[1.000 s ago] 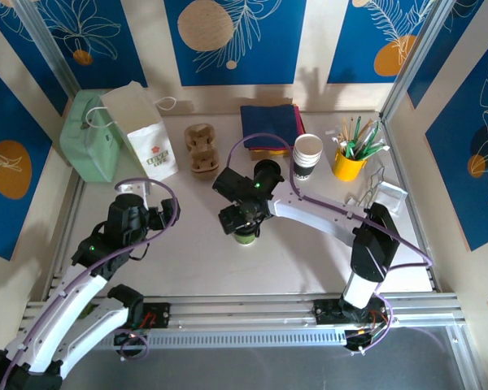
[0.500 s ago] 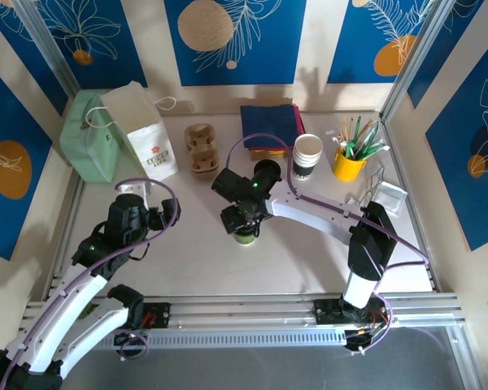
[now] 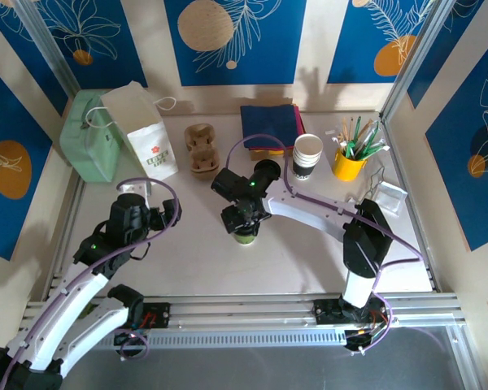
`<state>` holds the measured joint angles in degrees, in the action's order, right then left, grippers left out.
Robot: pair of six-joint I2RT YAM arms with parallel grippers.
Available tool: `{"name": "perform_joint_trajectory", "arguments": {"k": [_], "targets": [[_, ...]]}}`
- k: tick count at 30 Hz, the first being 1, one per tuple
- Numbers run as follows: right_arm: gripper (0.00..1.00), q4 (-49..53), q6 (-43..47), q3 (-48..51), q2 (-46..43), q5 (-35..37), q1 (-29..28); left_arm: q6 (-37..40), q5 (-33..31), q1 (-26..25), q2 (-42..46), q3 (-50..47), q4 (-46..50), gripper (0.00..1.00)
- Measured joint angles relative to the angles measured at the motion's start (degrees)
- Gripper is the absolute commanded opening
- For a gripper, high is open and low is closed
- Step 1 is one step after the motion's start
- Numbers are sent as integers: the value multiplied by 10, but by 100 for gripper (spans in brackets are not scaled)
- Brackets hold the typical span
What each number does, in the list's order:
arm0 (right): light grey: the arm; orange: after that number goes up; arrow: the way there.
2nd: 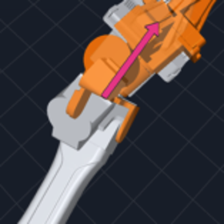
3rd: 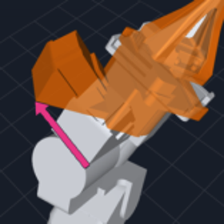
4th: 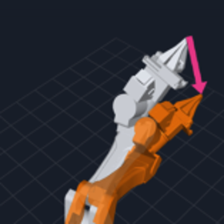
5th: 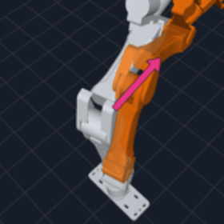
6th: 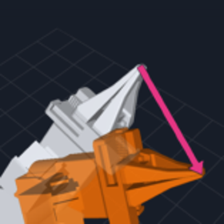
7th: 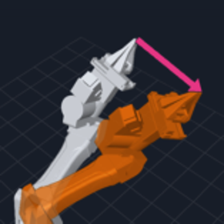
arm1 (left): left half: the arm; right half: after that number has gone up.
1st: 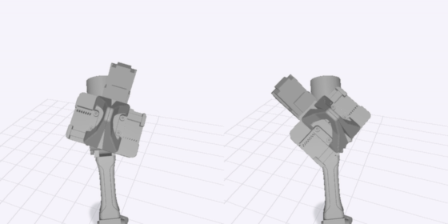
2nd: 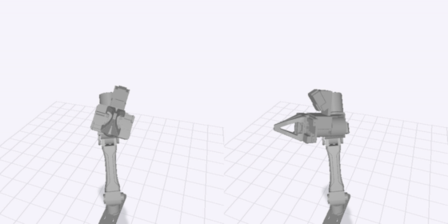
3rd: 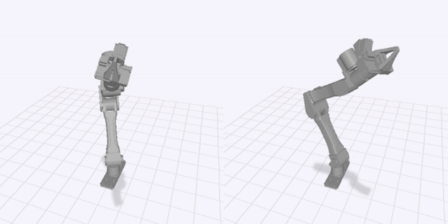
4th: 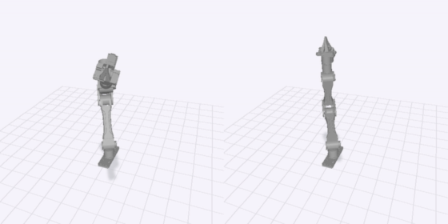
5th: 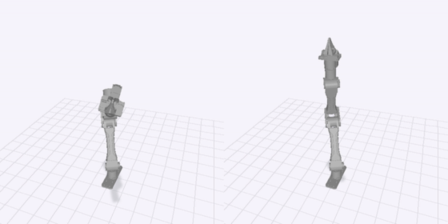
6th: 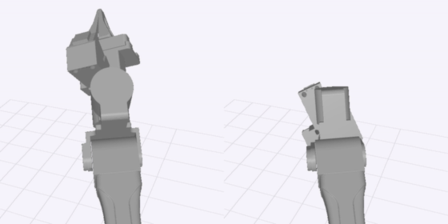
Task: Pack the takeout coffee
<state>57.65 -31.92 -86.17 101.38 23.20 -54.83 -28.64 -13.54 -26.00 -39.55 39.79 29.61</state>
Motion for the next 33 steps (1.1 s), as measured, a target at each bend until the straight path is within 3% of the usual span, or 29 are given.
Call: {"name": "perform_joint_trajectory", "arguments": {"k": [18, 33], "targets": [[73, 1, 3, 2, -3, -3, 19, 0, 0, 0, 0, 0, 0, 98], [72, 0, 50, 61, -90, 11, 204, 3, 0, 0, 1, 0, 1, 99]]}}
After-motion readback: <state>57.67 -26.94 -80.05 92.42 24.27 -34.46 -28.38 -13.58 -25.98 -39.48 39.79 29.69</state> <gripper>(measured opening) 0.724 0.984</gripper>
